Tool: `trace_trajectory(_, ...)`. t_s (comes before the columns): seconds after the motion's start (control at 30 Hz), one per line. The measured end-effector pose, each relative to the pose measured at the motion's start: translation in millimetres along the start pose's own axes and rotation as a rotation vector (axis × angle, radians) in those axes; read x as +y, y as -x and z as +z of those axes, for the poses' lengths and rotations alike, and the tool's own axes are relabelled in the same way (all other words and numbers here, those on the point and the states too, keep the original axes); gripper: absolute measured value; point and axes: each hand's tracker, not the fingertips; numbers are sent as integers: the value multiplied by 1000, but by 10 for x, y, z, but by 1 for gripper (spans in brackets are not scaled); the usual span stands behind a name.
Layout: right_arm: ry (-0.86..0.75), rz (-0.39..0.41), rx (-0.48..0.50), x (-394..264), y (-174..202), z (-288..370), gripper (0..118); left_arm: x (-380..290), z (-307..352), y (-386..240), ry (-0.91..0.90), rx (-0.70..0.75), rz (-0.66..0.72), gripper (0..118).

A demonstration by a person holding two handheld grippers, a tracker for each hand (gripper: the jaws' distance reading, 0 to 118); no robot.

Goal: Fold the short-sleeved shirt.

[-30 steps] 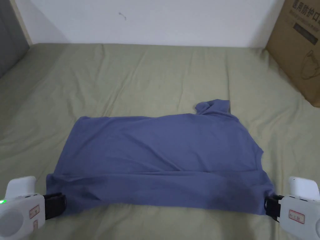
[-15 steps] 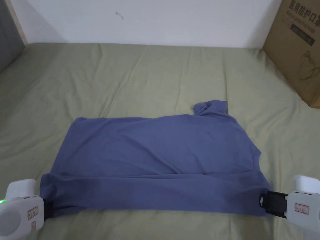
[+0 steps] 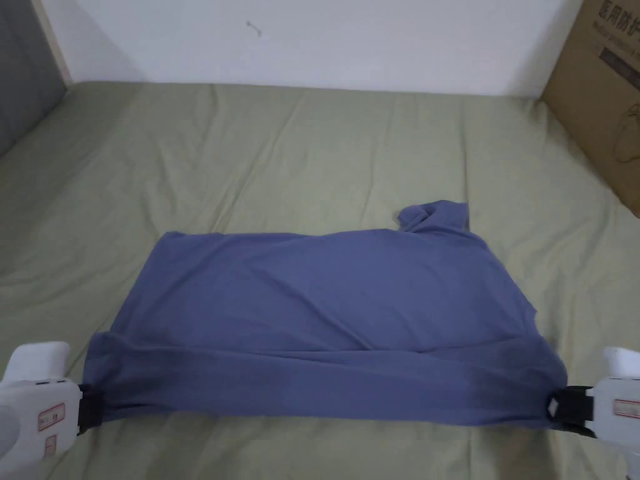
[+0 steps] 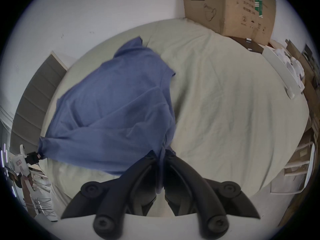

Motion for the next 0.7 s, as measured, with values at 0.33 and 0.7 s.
trace_trajectory(0.33, 112, 33, -72, -827, -34, 214, 6, -682, 56, -18, 91, 33, -38, 5)
trace_trajectory(0.7, -75, 161, -103, -485, 329, 639, 72, -211, 404, -132, -81, 25, -21, 76)
